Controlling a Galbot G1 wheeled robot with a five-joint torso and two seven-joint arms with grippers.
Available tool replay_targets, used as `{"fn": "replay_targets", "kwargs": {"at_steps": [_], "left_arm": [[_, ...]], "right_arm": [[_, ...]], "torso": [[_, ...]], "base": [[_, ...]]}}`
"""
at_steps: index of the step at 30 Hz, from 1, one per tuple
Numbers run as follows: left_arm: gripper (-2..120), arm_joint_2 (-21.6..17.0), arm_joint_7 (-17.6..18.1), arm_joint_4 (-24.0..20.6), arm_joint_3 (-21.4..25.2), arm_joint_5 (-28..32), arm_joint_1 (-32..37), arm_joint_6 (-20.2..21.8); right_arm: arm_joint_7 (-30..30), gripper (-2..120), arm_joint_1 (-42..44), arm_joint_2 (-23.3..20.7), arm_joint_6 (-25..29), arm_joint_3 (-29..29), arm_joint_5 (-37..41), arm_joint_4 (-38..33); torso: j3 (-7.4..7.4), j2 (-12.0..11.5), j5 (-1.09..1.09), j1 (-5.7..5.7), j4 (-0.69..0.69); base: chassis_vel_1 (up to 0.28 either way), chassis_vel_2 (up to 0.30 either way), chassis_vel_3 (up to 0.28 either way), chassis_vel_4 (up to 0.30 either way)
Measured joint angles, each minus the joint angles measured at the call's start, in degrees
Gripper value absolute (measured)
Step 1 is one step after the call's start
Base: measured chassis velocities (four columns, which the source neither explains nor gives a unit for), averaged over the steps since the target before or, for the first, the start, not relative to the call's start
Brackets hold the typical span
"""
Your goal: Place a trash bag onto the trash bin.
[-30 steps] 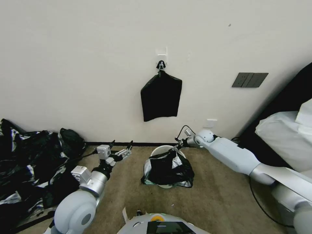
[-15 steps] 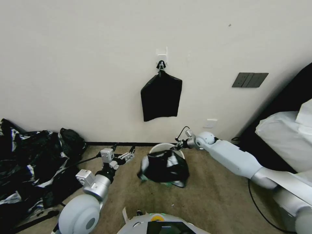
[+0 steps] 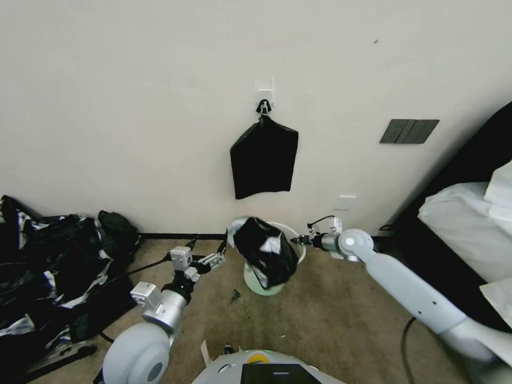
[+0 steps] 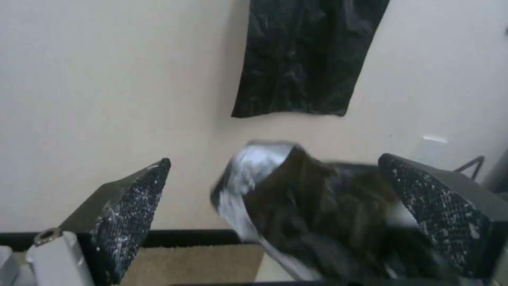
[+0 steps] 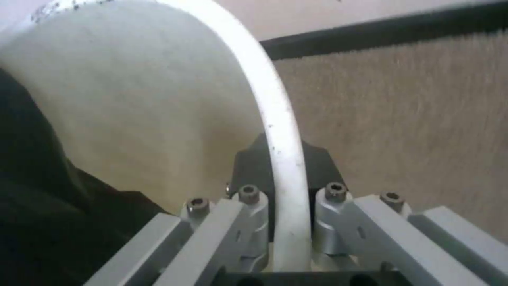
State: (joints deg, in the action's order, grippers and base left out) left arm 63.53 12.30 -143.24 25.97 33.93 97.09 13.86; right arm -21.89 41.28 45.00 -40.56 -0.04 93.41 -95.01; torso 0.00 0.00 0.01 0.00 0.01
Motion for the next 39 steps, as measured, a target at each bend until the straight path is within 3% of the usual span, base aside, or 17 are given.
{"fn": "replay_targets", "kwargs": {"at_steps": [5,8,17,19,28,39], "left_arm": [[100,0.2,0.0,0.0,-0.3,-0.3,0.1,-0.3],[100,0.3,0.4,0.0,-0.3,-0.8,0.0,-0.5],[100,1.1,1.2,0.0,-0.1,-2.2,-0.3,-1.0],[100,1.4,1.5,0.0,0.4,-2.7,-0.5,-1.3],[100,1.4,1.7,0.4,0.9,-2.9,-0.9,-1.6],[100,1.3,1.8,1.1,-0.6,-3.7,-1.6,-1.6]], "right_arm": [[-7.7,3,5.9,2.9,2.0,6.6,2.3,-5.7],[-16.6,3,11.7,5.3,8.2,8.9,1.1,-11.3],[-28.4,3,17.8,11.4,15.7,7.7,-6.9,-16.8],[-31.1,3,19.4,14.8,18.7,7.1,-7.9,-17.4],[-29.6,3,24.5,17.9,23.9,7.4,-16.2,-16.6],[-26.6,3,26.8,18.8,24.8,7.3,-20.9,-15.8]], "torso": [[0.00,0.0,-0.01,0.00,-0.01],[0.00,0.0,-0.02,0.00,-0.02],[0.00,0.0,-0.03,0.00,-0.01],[0.00,0.0,-0.02,0.00,0.00],[0.00,0.0,-0.02,0.00,-0.02],[0.00,0.0,-0.02,0.00,-0.02]], "base": [[0.000,0.000,0.000,0.000],[0.000,0.000,0.000,0.000],[0.000,0.000,0.000,0.000],[0.000,0.000,0.000,0.000],[0.000,0.000,0.000,0.000],[0.000,0.000,0.000,0.000]]}}
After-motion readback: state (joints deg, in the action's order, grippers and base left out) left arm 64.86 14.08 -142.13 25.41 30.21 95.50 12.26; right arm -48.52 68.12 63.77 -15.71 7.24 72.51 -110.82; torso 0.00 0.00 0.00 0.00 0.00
